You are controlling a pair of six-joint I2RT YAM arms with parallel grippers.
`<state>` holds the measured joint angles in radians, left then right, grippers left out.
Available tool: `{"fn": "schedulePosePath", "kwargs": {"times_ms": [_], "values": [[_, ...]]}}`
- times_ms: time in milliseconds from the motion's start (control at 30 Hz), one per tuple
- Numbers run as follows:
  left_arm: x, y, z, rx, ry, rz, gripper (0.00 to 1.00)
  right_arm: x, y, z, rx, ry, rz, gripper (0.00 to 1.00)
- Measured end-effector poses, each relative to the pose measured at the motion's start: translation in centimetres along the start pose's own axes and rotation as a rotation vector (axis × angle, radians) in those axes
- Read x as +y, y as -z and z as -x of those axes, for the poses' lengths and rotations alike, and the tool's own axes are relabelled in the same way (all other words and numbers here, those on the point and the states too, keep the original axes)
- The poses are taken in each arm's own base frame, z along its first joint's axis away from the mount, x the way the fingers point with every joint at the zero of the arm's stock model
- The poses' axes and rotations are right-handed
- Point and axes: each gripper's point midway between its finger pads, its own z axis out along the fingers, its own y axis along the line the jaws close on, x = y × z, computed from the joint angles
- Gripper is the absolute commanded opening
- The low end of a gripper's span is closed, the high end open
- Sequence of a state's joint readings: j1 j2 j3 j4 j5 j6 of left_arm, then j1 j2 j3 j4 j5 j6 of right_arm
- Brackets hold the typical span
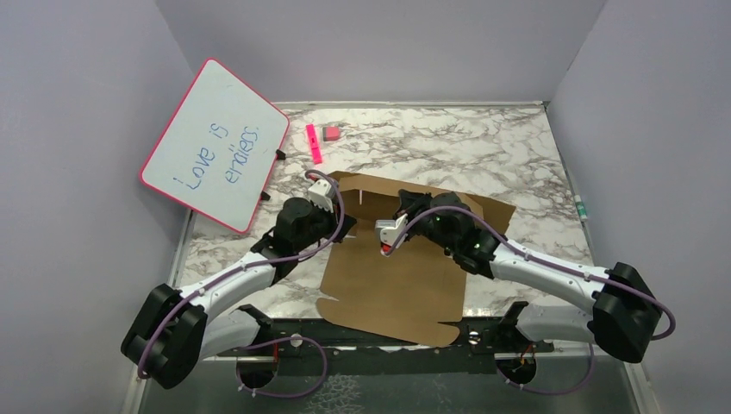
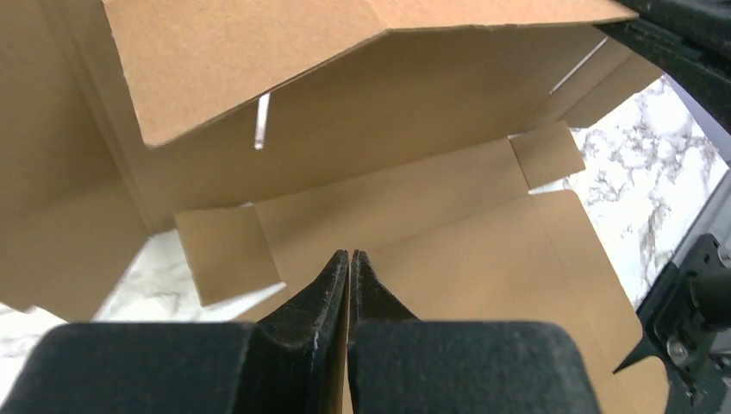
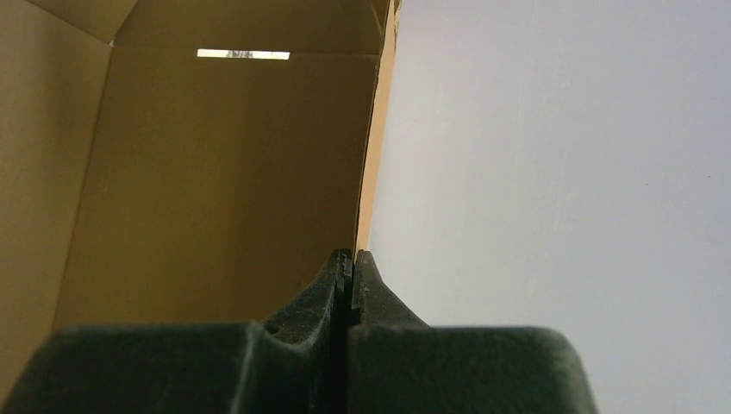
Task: Fold the paper box
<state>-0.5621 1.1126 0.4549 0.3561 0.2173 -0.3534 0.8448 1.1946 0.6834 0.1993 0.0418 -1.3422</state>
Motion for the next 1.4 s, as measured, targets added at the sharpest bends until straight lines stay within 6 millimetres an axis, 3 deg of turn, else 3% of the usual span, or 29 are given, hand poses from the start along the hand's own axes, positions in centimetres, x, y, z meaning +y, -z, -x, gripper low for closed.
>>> {"fn": "schedulePosePath", "kwargs": {"times_ms": [167, 367, 500, 633, 733, 1000, 1167, 1267, 1400], "values": [[-1.3, 0.3, -1.4, 0.030, 0.021, -0.030, 0.05, 0.3, 0.1, 0.6, 0.014, 0.032, -0.030, 0.03], [-1.8, 1.2, -0.3, -0.012, 0.018, -0.003, 0.15, 0.4, 0.2, 0.6, 0.035, 0.050, -0.047, 0.03], [-0.4, 2.5, 2.6, -0.093, 0.002, 0.119, 0.34, 0.3, 0.2, 0.4, 0.050, 0.059, -0.050, 0.03], [0.6, 3.7, 7.0, -0.189, -0.006, 0.239, 0.46, 0.3, 0.3, 0.2, 0.061, 0.063, -0.050, 0.03], [1.7, 4.4, 8.8, -0.191, -0.023, 0.331, 0.51, 0.2, 0.3, 0.1, 0.070, 0.070, -0.051, 0.03], [3.8, 5.6, 12.4, -0.078, -0.155, 0.470, 0.52, -0.3, -0.1, -0.3, 0.086, 0.097, -0.049, 0.03], [7.7, 6.6, 14.2, -0.022, -0.204, 0.488, 0.49, -0.7, -1.2, -1.6, 0.109, 0.118, -0.035, 0.02], [10.2, 5.8, 13.5, 0.054, -0.195, 0.467, 0.48, -1.0, -1.9, -2.4, 0.112, 0.128, -0.028, 0.02], [11.0, 4.3, 11.8, 0.144, -0.158, 0.363, 0.48, -1.4, -3.1, -2.7, 0.093, 0.152, -0.025, 0.01]]}}
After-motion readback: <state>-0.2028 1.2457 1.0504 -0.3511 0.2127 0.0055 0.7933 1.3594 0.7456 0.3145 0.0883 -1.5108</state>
